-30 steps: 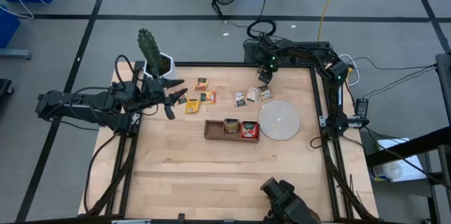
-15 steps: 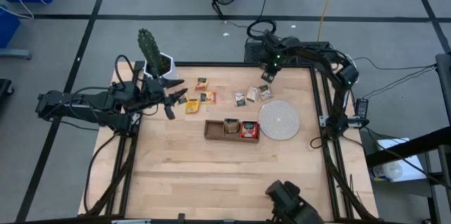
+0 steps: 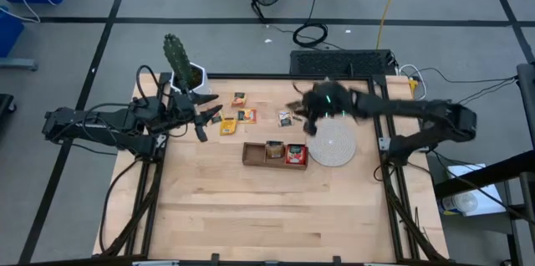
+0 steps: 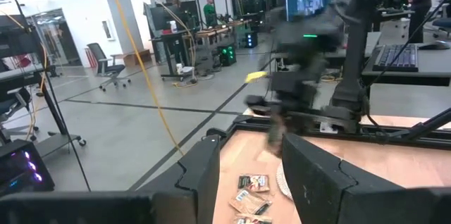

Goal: Pick & Place Tea
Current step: Put the brown tea bag into the middle section of the wooden organizer

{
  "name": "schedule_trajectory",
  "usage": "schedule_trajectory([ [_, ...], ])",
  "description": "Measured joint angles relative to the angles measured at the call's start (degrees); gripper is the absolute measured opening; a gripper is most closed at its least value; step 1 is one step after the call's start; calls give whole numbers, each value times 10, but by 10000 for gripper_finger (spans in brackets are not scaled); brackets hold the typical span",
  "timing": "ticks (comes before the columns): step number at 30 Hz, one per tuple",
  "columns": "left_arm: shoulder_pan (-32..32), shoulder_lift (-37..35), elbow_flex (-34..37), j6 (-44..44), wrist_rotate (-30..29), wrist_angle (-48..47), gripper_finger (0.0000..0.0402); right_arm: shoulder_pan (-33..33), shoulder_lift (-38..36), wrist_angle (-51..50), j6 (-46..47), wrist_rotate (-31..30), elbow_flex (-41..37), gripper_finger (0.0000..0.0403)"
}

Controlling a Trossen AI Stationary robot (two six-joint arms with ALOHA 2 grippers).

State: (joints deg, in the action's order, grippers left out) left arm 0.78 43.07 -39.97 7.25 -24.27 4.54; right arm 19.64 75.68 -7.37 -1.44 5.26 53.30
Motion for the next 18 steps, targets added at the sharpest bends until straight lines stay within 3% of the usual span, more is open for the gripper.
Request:
schedule_trajectory([
  [4,0,0,0,0,0,0,157,-108,-28,311,-2,-79,-143,8],
  [7,0,0,0,0,1,0,157,-162,-10,467,-33,-117,-197,8],
  [10,0,0,0,-7,32,2,157,-189,6,506,-53,-144,-207,8],
  [18,1,9,0,-100,72,3,157,-209,38,532,-62,-132,-206,8],
])
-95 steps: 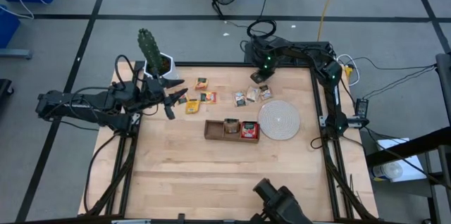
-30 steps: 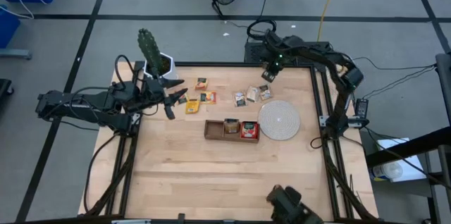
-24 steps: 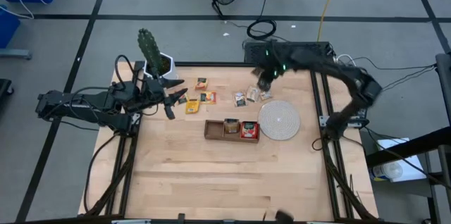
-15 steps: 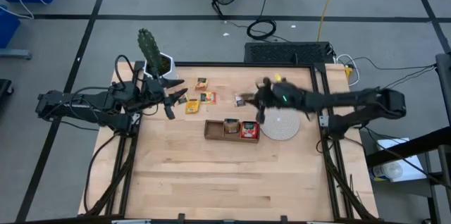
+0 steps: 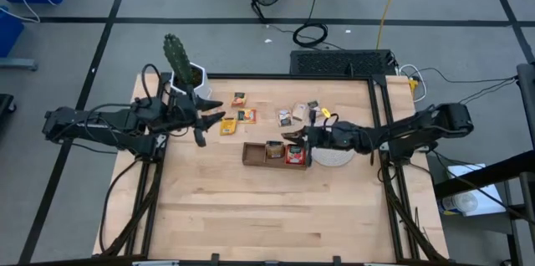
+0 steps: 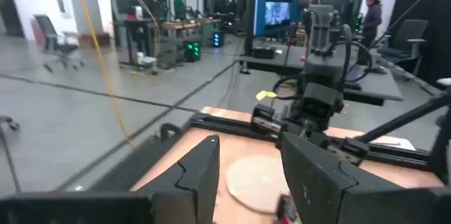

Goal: Pick & Place Tea
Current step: Put the brown tea bag into the middle section of the wooden organizer

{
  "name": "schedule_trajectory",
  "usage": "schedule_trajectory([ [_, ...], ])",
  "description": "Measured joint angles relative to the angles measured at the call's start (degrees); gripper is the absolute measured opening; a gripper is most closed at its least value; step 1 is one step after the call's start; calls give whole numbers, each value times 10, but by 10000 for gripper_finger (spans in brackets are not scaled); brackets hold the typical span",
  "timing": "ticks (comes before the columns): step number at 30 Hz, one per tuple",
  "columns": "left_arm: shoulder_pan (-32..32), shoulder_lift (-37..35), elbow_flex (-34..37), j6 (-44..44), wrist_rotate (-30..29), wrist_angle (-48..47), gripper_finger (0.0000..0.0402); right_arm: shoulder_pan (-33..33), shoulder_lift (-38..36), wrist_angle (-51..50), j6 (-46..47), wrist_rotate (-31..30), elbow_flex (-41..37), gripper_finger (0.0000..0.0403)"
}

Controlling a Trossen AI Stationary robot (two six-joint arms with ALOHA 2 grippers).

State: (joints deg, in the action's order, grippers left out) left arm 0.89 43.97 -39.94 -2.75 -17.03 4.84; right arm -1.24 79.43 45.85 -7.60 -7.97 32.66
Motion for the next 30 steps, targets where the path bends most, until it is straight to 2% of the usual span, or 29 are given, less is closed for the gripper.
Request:
schedule_trajectory([
  [6,0,51,0,-40,1,27,157,0,40,63,-21,18,0,10],
  [10,-12,154,0,-59,7,175,157,0,60,81,-26,21,1,10],
  [13,-20,248,0,-64,27,301,157,1,64,88,-28,21,1,11],
  [16,-21,322,0,-61,57,388,157,4,65,88,-30,21,1,11],
  [19,-20,386,0,-54,84,429,157,5,65,97,-27,20,1,12],
  [24,-14,465,-9,-46,96,497,157,5,65,105,-31,21,1,11],
  [30,-1,502,-55,13,96,466,157,5,65,105,-32,22,1,8],
])
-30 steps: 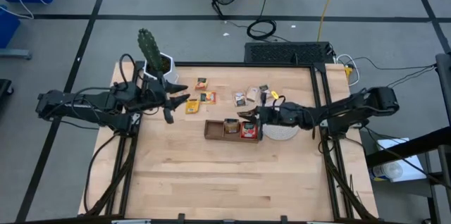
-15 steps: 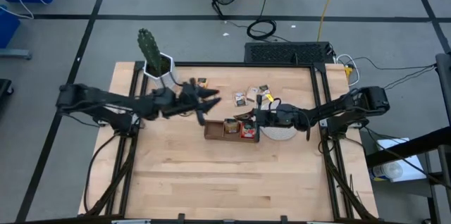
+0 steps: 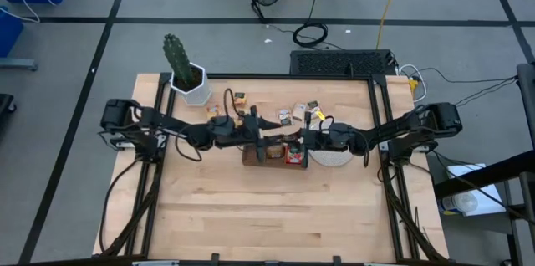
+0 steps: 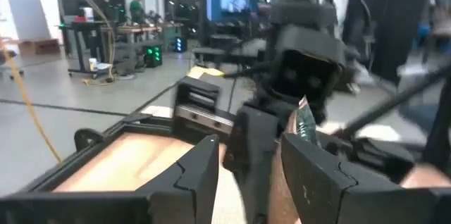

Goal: Pick & Place Tea
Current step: Put the brown tea bag into the middle section of the wooden organizer

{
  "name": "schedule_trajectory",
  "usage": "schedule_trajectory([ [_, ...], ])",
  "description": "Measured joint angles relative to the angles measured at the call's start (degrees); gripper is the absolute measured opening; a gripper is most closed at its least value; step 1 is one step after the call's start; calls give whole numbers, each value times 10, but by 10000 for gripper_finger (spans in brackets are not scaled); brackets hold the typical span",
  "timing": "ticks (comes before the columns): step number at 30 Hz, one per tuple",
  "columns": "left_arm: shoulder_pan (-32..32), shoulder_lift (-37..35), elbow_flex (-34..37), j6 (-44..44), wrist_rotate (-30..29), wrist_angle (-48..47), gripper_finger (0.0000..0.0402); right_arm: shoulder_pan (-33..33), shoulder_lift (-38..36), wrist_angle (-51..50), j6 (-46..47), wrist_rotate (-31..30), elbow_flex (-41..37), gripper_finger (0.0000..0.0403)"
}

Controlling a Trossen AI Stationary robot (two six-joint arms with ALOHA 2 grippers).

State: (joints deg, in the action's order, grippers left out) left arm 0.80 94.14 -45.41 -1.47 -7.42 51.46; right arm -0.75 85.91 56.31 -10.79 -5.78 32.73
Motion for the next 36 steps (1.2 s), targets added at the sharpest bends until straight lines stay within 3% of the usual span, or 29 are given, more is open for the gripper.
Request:
schedule_trajectory([
  [5,19,-1,-13,147,-1,-37,157,0,0,-5,0,1,0,10],
  [11,45,-43,-10,240,-89,-86,157,0,0,-18,0,-2,0,9],
  [15,56,-58,-10,248,-91,-115,157,0,0,-15,0,-2,0,9],
  [23,73,-59,-10,243,-26,-139,157,0,0,-6,-3,-2,0,9],
  [36,43,-59,-10,217,-92,-142,157,0,0,-4,1,-2,0,9],
])
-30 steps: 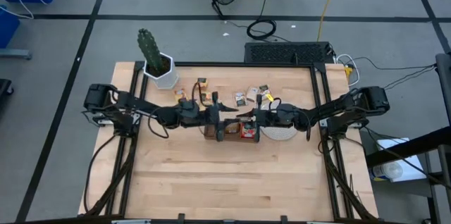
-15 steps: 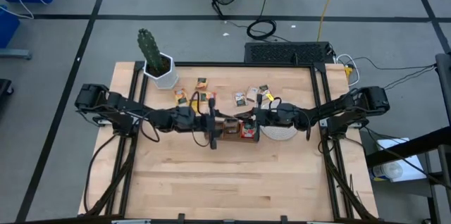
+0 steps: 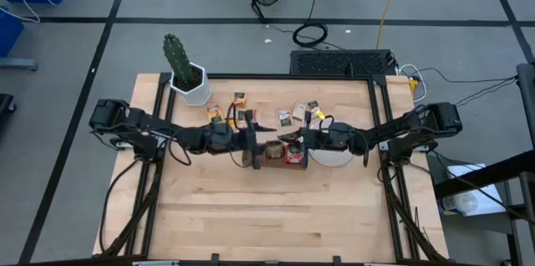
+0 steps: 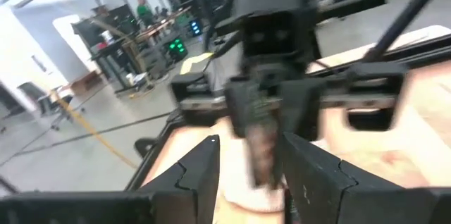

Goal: Pick & Place Tea
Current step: Put the brown tea bag into the middle section of the wooden organizer

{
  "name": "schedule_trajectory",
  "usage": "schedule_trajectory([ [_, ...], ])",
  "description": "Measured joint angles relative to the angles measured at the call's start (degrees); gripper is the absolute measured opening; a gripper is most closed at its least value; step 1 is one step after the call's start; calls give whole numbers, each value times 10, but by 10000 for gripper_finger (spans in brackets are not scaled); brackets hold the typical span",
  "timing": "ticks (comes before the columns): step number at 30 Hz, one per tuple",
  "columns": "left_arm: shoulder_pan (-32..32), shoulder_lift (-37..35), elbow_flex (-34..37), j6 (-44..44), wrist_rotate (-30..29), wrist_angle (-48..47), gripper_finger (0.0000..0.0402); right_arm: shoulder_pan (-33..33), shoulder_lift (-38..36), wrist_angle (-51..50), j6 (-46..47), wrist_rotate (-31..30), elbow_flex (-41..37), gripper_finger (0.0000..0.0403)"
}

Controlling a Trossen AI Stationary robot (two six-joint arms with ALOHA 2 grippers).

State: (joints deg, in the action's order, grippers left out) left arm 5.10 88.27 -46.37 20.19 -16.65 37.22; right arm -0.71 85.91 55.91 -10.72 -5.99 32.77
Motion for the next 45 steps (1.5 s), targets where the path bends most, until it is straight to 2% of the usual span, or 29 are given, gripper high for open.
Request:
schedule_trajectory([
  [6,-13,0,0,-35,4,5,157,0,0,0,0,0,0,9],
  [14,-25,0,0,-91,75,19,157,0,0,6,0,0,0,9],
  [23,-28,0,0,-107,79,19,156,0,0,9,0,0,0,9],
  [30,-46,0,0,-173,83,19,152,0,0,10,0,0,0,9],
  [34,-55,11,0,-210,92,28,111,0,0,11,0,-2,0,9],
  [39,-59,25,0,-211,95,38,17,0,0,11,0,-2,0,9],
  [45,-48,13,0,-155,94,28,4,0,0,5,17,-3,0,19],
])
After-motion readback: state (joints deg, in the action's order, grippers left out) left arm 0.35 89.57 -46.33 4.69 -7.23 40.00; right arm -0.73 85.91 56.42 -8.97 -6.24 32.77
